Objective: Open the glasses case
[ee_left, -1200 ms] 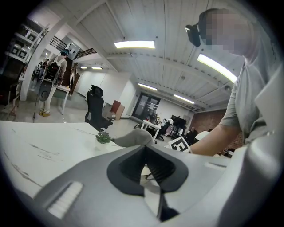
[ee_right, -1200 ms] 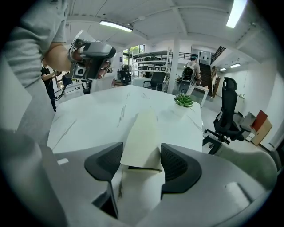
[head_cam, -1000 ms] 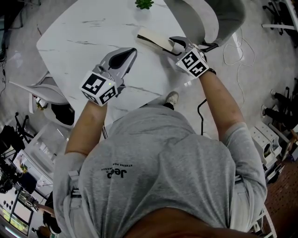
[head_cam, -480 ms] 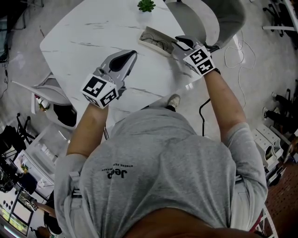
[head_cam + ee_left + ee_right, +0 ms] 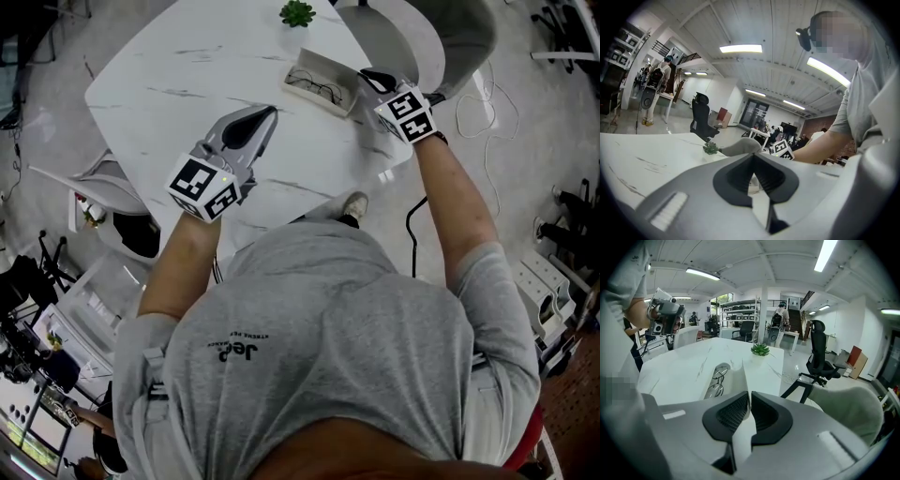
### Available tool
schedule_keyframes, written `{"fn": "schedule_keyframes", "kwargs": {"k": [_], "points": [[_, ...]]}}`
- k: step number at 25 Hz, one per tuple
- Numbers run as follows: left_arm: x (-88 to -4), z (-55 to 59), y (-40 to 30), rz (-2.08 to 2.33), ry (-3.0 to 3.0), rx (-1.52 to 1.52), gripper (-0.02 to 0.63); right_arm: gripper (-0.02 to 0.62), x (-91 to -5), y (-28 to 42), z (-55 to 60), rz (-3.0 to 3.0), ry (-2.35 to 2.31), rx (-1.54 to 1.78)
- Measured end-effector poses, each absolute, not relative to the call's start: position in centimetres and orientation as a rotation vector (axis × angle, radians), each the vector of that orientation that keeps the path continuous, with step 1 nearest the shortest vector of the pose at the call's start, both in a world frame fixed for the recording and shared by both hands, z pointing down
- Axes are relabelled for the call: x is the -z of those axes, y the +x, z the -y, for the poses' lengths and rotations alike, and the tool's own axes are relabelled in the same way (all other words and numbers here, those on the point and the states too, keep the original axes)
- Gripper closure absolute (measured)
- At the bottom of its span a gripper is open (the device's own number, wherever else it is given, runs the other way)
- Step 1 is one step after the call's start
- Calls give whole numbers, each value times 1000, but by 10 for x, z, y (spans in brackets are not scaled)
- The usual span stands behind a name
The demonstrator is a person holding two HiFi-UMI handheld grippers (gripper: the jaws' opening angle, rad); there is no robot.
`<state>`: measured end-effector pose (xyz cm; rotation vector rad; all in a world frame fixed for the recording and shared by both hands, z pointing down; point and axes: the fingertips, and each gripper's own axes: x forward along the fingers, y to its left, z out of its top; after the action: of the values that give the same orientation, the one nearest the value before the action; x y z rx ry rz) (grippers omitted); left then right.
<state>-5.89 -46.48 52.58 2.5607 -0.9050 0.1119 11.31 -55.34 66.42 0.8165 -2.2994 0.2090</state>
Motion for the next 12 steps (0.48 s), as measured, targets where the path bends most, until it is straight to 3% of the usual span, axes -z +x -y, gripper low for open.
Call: {"fn": "schedule_keyframes", "kwargs": {"k": [12], "points": [[-524, 462, -58, 896, 2564, -131, 557, 560, -669, 115, 559, 2267, 865, -247]]}}
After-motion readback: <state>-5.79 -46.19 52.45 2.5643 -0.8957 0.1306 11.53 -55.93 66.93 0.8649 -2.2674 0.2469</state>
